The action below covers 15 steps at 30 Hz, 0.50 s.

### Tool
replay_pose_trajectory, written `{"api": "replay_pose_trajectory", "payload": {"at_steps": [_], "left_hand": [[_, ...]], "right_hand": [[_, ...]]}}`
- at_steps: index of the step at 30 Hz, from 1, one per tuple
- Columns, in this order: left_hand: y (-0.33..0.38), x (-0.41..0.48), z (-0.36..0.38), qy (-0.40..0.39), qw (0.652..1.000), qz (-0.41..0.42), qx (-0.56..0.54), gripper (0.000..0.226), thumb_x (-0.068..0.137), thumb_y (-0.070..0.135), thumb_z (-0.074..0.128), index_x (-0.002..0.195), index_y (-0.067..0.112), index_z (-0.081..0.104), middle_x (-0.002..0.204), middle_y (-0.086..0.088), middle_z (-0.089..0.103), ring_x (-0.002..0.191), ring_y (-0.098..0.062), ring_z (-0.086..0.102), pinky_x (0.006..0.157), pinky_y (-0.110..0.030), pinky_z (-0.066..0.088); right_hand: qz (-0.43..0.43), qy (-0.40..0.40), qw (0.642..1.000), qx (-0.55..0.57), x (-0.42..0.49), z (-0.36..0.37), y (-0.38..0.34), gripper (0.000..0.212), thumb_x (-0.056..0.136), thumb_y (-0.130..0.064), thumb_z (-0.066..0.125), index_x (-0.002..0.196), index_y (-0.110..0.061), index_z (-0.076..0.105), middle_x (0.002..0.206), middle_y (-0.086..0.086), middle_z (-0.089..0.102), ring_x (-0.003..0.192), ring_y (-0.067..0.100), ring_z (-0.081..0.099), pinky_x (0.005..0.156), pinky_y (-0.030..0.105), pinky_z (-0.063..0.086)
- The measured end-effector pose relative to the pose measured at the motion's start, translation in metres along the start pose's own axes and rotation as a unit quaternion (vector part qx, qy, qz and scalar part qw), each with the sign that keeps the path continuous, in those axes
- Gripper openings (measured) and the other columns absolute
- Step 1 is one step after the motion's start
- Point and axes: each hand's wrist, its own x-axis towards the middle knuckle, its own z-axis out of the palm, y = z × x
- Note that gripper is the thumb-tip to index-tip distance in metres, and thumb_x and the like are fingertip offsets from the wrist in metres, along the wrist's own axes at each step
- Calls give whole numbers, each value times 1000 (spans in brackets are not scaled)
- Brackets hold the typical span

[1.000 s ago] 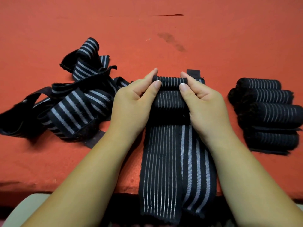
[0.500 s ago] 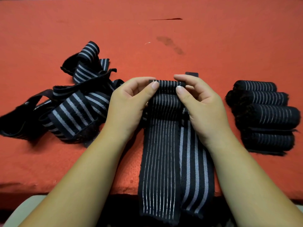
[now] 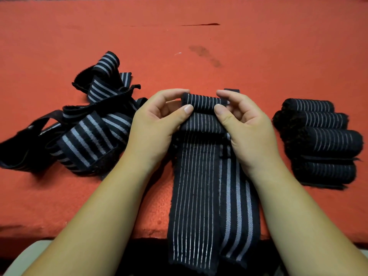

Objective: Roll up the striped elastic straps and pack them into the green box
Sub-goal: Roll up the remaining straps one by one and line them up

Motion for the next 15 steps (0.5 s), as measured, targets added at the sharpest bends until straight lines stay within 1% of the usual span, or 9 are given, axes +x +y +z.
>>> {"api": "replay_pose_trajectory", "payload": {"at_steps": [2,4,8,9,10,12,13,15], "left_hand": [[1,0,-1,-1,1000,0,-7,31,100,1,71,130,9,72,111,-14,80,105,-30,77,100,-50,61],[1,1,-1,5,1000,-3,1,31,100,2,72,129,10,73,112,-13,81,107,-29,76,104,-53,60],[-1,1,-1,5,1000,-4,23,28,99,12,77,126,17,77,114,-11,81,109,-28,75,106,-62,57],[-1,1,0,4,1000,-5,28,28,98,14,78,126,19,77,114,-10,81,108,-26,76,104,-60,58],[0,0,0,1,1000,-6,29,30,98,15,79,127,19,76,113,-8,81,107,-23,76,100,-54,61],[0,0,1,-7,1000,-7,23,33,97,15,79,129,20,76,111,-6,80,105,-19,76,93,-41,61],[0,1,1,-11,1000,-7,19,33,97,14,79,130,21,75,111,-7,80,105,-20,77,93,-40,60],[-1,1,1,-15,1000,-4,9,34,98,13,78,131,21,75,111,-9,81,107,-24,77,96,-42,60]], "right_hand": [[10,2,1000,12,0,1,-1,25,103,-16,71,127,-22,73,94,-1,74,87,7,71,78,22,56],[1,6,1000,4,-1,1,-1,22,103,-12,70,123,-19,75,92,0,73,84,6,69,77,20,56],[-25,5,1000,-17,-1,0,0,22,102,-11,71,117,-27,74,98,0,76,90,11,71,79,25,56],[-29,7,999,-17,-1,0,1,22,102,-11,71,116,-28,74,99,-1,76,91,12,71,81,26,57],[-34,9,999,-17,-2,0,1,22,102,-11,71,116,-28,74,100,-1,76,93,13,72,82,28,57],[-42,12,999,-18,-2,0,2,22,102,-10,72,115,-28,74,102,3,76,95,15,72,84,32,59],[-45,12,999,-19,-2,0,2,23,101,-11,72,115,-29,74,103,6,76,95,17,72,85,34,60],[-46,9,999,-18,-3,0,1,23,101,-10,73,114,-29,74,104,9,76,94,18,72,86,38,61]]}}
